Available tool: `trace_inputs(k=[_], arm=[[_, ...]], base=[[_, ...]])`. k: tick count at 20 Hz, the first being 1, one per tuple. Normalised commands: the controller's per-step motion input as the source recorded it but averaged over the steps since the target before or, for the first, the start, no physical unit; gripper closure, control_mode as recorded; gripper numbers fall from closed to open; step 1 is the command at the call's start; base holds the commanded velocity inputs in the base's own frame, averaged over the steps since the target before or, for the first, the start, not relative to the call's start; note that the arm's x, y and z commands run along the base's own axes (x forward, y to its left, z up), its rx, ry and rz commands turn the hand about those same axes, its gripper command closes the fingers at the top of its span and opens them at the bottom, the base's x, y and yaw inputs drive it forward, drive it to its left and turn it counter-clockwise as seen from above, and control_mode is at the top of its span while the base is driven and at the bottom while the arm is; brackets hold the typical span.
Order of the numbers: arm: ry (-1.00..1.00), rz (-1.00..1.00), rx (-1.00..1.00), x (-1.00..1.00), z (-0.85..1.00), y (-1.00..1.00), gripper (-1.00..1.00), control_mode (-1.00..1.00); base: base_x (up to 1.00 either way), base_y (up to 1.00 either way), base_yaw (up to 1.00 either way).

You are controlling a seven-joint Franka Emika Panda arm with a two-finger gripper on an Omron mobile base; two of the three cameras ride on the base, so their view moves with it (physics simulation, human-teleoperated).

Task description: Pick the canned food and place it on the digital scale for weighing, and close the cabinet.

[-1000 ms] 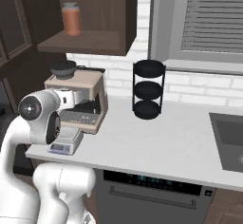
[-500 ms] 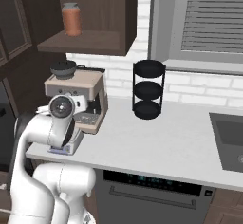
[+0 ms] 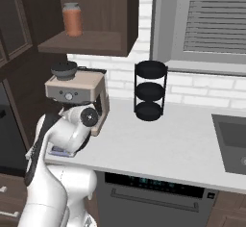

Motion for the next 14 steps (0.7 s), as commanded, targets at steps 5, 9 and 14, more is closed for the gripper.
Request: trace_inputs(k=[5,9,14], arm=[[0.04,0.18,0.08,0.41,-0.46,0.15,1.00,-1.00],[0.07,0.23,0.11,0.13,-0.48,0.23,1.00,-1.00],[0.00,0.18,0.06,0.21,-0.39,0.24,1.00,-1.00]], base=[[0.00,0.00,0.00],[0.00,0.00,0.00],[0.00,0.00,0.00]])
